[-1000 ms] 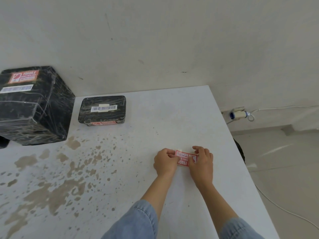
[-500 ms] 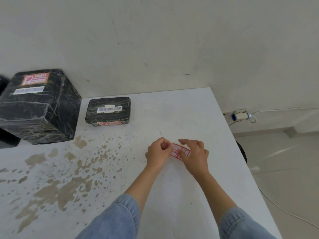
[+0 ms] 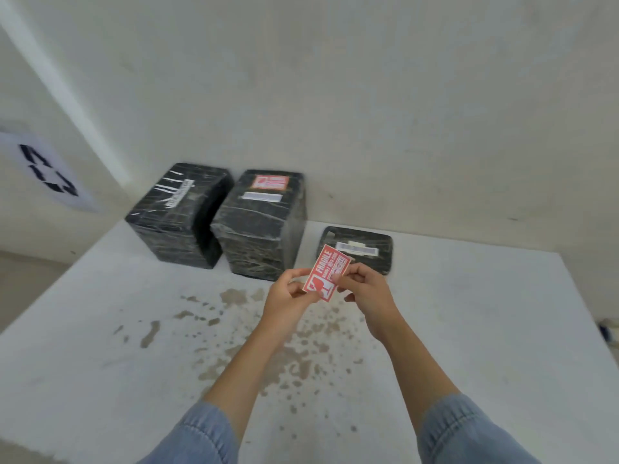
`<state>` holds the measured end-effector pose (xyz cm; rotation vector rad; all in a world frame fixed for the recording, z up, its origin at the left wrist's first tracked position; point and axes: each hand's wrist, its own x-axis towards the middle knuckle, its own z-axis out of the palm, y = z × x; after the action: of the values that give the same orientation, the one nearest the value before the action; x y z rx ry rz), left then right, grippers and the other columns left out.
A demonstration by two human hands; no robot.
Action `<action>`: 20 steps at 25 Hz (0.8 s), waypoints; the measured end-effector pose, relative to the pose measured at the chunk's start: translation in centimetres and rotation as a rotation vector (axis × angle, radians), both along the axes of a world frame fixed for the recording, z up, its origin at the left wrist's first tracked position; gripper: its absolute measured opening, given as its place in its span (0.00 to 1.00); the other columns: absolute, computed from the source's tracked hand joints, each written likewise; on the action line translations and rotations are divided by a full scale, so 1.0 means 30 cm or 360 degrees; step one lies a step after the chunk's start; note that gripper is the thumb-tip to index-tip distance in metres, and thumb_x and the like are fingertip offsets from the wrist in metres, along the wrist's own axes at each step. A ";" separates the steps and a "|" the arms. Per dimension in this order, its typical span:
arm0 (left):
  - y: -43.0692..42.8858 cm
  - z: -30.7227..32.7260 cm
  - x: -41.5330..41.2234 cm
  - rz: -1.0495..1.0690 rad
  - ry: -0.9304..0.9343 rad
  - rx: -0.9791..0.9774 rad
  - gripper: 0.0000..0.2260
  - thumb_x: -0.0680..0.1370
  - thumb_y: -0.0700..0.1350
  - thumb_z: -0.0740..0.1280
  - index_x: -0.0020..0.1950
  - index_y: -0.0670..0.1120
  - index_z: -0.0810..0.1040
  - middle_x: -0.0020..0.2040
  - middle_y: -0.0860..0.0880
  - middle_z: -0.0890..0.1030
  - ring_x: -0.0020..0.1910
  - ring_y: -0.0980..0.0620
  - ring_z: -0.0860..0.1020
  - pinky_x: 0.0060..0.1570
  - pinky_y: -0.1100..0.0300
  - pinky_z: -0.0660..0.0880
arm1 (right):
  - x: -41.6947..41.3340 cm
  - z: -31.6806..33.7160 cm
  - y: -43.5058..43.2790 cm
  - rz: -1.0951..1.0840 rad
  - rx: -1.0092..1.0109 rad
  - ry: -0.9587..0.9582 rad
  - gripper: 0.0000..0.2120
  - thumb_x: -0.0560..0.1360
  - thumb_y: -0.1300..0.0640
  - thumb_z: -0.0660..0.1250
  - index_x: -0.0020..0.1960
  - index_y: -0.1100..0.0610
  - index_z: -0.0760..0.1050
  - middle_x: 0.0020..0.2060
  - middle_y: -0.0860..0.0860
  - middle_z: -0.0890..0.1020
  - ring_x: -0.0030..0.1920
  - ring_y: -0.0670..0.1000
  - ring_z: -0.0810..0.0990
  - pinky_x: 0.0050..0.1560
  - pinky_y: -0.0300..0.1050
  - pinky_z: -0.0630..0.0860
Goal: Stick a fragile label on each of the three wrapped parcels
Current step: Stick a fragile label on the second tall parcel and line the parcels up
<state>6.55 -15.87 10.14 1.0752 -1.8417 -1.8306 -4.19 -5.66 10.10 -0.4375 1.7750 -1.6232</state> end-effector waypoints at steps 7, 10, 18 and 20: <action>-0.584 0.150 0.211 0.0147 0.0095 -0.0244 0.16 0.71 0.36 0.69 0.57 0.48 0.75 0.43 0.49 0.83 0.40 0.57 0.80 0.35 0.72 0.74 | 0.190 0.131 -0.584 0.0093 -0.0022 0.0120 0.03 0.75 0.60 0.67 0.48 0.57 0.77 0.36 0.48 0.82 0.34 0.45 0.77 0.35 0.34 0.72; -0.881 0.189 0.281 0.0186 0.0109 -0.0287 0.15 0.71 0.38 0.70 0.56 0.49 0.75 0.44 0.47 0.83 0.41 0.55 0.80 0.38 0.67 0.74 | 0.268 0.151 -0.854 0.0085 0.0018 0.0143 0.04 0.76 0.59 0.66 0.49 0.57 0.78 0.38 0.49 0.82 0.36 0.46 0.77 0.37 0.36 0.72; -1.314 0.023 0.317 0.0404 -0.0299 -0.0576 0.18 0.76 0.48 0.65 0.65 0.45 0.70 0.64 0.47 0.74 0.62 0.48 0.72 0.58 0.54 0.71 | 0.326 0.073 -1.251 -0.0463 0.0059 0.0008 0.05 0.76 0.53 0.67 0.50 0.51 0.79 0.56 0.51 0.82 0.56 0.50 0.80 0.62 0.51 0.73; -1.329 -0.013 0.318 0.0233 -0.0368 -0.0464 0.18 0.78 0.50 0.63 0.66 0.45 0.69 0.62 0.45 0.76 0.60 0.45 0.75 0.58 0.51 0.73 | 0.330 0.071 -1.274 -0.0547 0.0099 0.0039 0.03 0.76 0.54 0.66 0.47 0.49 0.79 0.55 0.51 0.81 0.54 0.49 0.79 0.58 0.48 0.72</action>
<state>16.08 -55.74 9.75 1.3126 -2.0195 -1.3519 5.70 -43.90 12.25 -0.1272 1.9963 -1.7908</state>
